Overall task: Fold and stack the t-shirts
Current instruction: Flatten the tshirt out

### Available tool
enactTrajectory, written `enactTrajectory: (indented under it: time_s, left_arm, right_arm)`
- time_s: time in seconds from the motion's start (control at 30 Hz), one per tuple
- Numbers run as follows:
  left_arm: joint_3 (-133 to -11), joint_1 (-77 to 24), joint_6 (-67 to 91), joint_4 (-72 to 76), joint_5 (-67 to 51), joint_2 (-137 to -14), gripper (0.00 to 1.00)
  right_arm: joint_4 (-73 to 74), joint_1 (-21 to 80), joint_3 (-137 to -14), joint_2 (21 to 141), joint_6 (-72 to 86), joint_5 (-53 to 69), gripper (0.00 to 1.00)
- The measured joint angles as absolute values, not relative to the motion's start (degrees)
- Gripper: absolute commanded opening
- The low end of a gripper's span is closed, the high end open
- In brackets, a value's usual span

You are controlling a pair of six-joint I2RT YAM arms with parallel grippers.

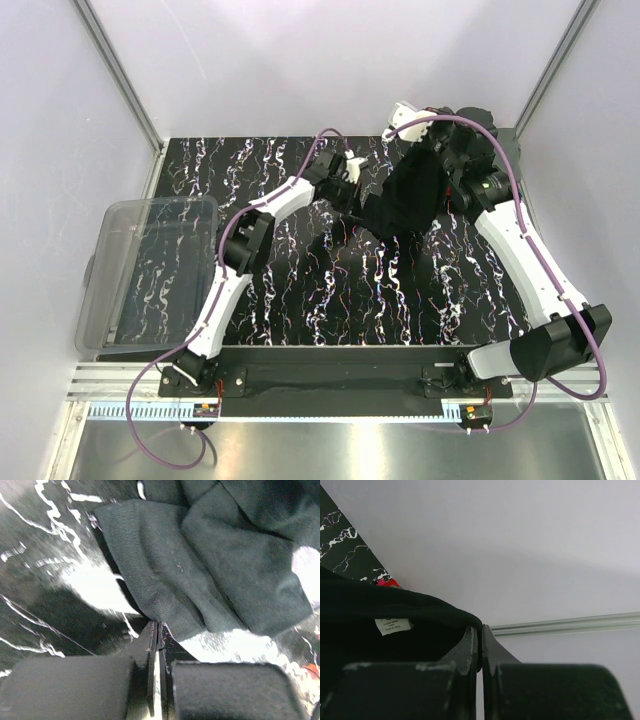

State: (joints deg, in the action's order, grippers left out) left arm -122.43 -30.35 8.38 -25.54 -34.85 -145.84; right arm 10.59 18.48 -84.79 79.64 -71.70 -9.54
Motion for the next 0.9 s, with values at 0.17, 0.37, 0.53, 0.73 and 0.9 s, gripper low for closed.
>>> enactTrajectory:
  time_s: [0.17, 0.37, 0.53, 0.73, 0.9]
  left_arm:
    - [-112.42, -27.83, 6.96, -27.75, -37.04, -135.72, 0.00]
    - [-107.11, -17.39, 0.08, -31.57, -38.39, -113.62, 0.00]
    - [-104.97, -13.89, -10.48, -37.30, -38.52, -95.57, 0.00]
    - [-84.07, -21.43, -19.90, -44.07, -37.85, -79.90, 0.00]
    - [-66.96, -23.35, -21.89, -49.87, -35.90, -78.48, 0.34]
  right_arm:
    - [9.43, 18.48, -84.84, 80.07, -71.16, -9.82, 0.00]
    - [7.03, 17.76, -91.20, 87.46, -67.61, -9.93, 0.00]
    - [7.97, 16.34, -93.06, 92.31, -64.23, -11.51, 0.00]
    - [12.23, 15.97, -77.69, 87.05, -57.95, -11.79, 0.00]
    - [18.24, 15.97, -68.42, 83.29, -51.66, -9.96, 0.00]
